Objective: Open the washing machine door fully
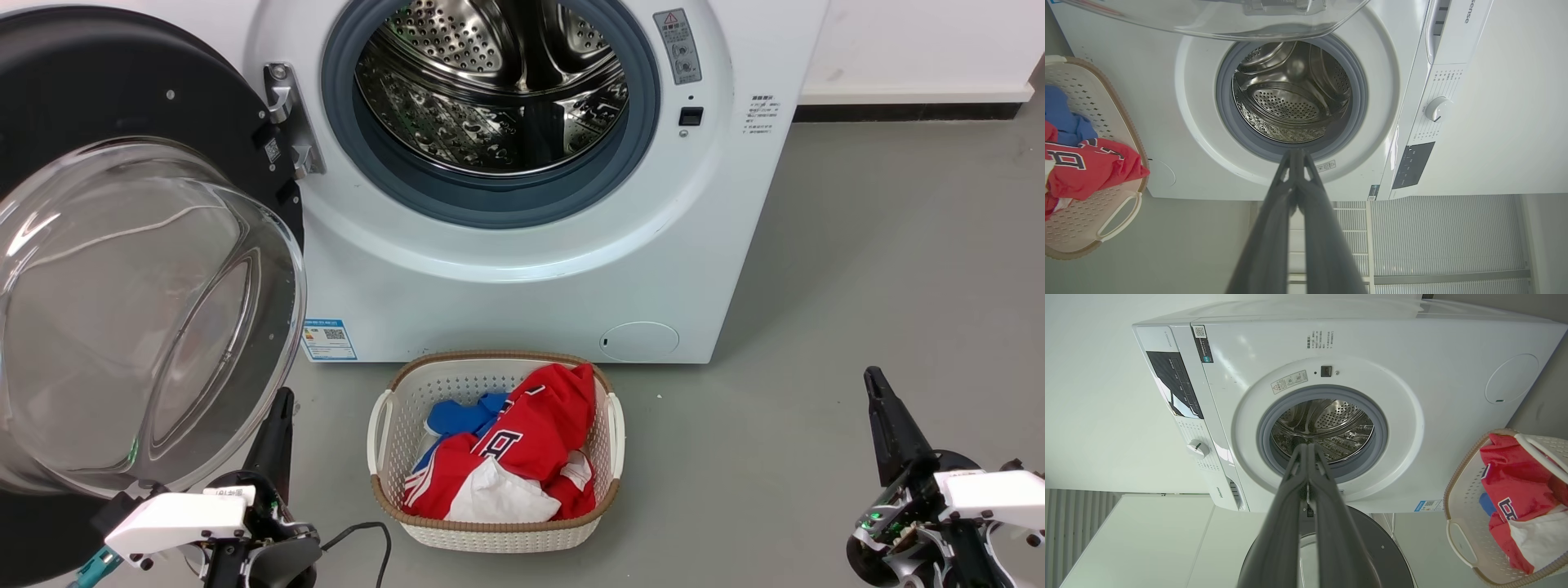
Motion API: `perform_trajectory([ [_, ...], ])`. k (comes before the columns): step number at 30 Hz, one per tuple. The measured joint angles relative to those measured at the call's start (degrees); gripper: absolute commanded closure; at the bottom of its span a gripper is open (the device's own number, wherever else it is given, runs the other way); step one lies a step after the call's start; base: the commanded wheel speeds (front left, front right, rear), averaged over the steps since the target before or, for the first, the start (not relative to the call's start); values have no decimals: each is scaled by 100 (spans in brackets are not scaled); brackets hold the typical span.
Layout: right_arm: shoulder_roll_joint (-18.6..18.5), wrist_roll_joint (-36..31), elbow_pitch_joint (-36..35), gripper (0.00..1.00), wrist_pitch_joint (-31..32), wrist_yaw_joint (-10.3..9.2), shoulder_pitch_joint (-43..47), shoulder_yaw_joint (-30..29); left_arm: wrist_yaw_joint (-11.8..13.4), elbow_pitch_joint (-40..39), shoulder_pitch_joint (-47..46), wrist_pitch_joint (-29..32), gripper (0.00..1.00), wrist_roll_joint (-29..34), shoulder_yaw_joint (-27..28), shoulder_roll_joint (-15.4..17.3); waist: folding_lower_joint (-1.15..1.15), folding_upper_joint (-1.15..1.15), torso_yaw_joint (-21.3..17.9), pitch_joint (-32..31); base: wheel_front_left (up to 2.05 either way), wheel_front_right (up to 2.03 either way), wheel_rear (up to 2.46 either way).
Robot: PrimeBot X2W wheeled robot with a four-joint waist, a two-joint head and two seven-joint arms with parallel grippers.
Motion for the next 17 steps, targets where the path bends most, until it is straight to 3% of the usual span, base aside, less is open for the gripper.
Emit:
perform_trajectory([
  [17,0,0,0,100,0,0,-1,0,0,0,-1,16,100,2,11,-11,0,0,0,0,0,0,0],
])
